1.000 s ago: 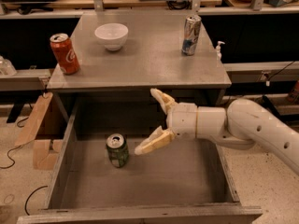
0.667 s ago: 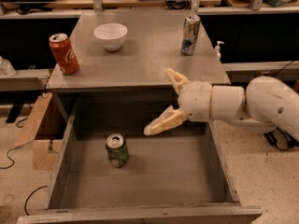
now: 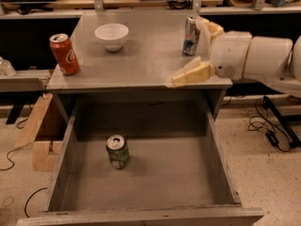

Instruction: Place green can into top drawer

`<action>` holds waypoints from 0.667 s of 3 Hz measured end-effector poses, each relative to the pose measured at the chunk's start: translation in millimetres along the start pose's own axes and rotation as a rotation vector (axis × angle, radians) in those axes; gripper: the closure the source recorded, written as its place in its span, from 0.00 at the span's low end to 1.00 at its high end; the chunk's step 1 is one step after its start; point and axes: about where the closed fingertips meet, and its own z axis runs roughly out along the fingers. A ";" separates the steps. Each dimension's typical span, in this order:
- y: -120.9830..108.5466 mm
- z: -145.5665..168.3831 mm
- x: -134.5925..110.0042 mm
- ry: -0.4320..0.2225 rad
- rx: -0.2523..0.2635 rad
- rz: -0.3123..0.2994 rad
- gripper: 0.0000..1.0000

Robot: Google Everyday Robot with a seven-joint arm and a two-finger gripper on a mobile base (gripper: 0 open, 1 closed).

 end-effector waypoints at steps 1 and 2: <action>-25.3 -19.0 -30.5 0.024 0.109 -0.019 0.00; -33.7 -36.7 -57.4 0.089 0.228 -0.052 0.00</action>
Offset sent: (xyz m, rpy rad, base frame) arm -0.0200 -0.0486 0.1213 -0.1297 -0.1368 -0.4482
